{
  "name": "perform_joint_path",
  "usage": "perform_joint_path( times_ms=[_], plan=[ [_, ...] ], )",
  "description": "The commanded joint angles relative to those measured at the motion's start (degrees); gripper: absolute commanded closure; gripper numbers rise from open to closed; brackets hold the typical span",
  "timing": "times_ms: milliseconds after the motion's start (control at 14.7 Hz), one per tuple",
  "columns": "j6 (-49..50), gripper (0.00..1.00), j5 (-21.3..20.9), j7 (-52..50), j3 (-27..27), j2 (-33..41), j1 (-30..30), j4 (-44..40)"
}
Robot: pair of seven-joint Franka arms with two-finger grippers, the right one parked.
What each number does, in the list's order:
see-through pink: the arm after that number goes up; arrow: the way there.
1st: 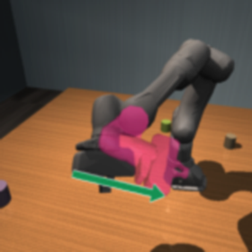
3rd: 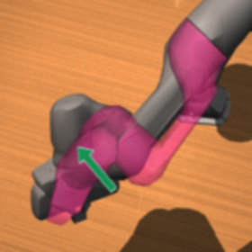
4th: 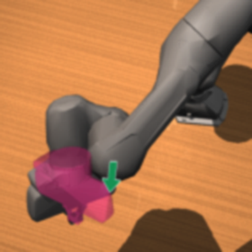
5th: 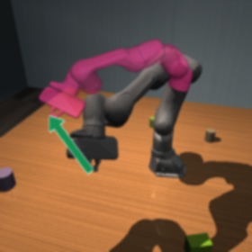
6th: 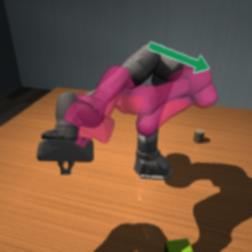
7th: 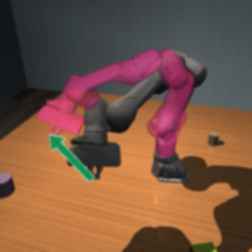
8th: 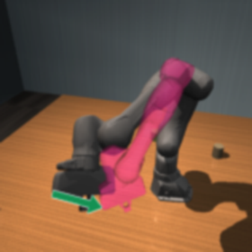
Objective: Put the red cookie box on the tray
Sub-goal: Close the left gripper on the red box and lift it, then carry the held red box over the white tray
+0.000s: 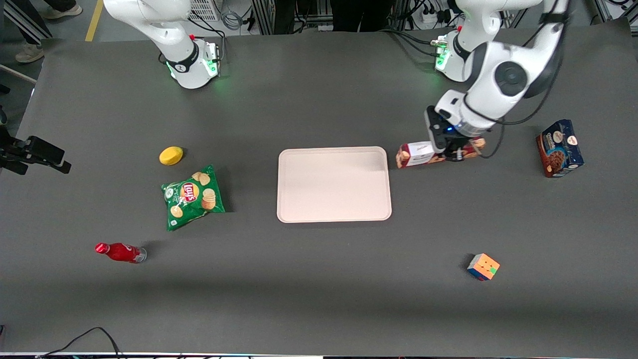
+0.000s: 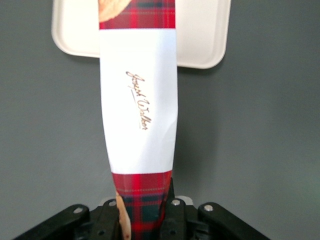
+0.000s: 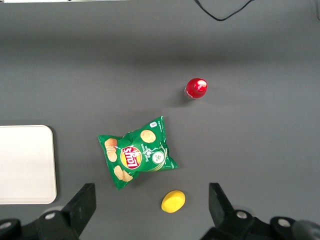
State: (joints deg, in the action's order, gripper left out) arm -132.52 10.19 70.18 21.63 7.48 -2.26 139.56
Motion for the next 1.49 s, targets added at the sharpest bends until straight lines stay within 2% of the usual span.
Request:
perform_joint_path(
  times_ms=[0,136,339,475,814,950,1018,1154,1290,1357,1425],
  plan=[
    [21.11,1.00,-6.93,-2.83,-3.16,1.84,-0.03,-15.33],
    [27.82,1.00,-7.73,-4.69,-4.66,1.84,-0.03,-20.97],
    [29.25,1.00,-7.65,-13.26,-5.19,2.01,0.23,-22.66],
    [28.99,1.00,-7.21,-28.78,-2.66,2.10,0.67,-22.66],
    [28.29,1.00,-6.42,-73.17,8.94,1.31,0.76,-24.42],
    [27.50,1.00,-3.19,-90.30,13.60,-0.44,0.76,-24.77],
    [26.10,1.00,-1.08,-96.48,14.49,-1.32,0.76,-24.86],
    [23.03,1.00,-0.44,-106.25,17.73,-3.60,0.76,-24.86],
    [17.06,1.00,-1.05,-116.72,19.41,-8.77,1.02,-24.77],
    [15.12,1.00,-1.66,-117.63,21.07,-10.97,1.03,-24.86],
    [13.45,1.00,-4.02,-117.98,21.70,-13.17,1.03,-24.86]
  ],
)
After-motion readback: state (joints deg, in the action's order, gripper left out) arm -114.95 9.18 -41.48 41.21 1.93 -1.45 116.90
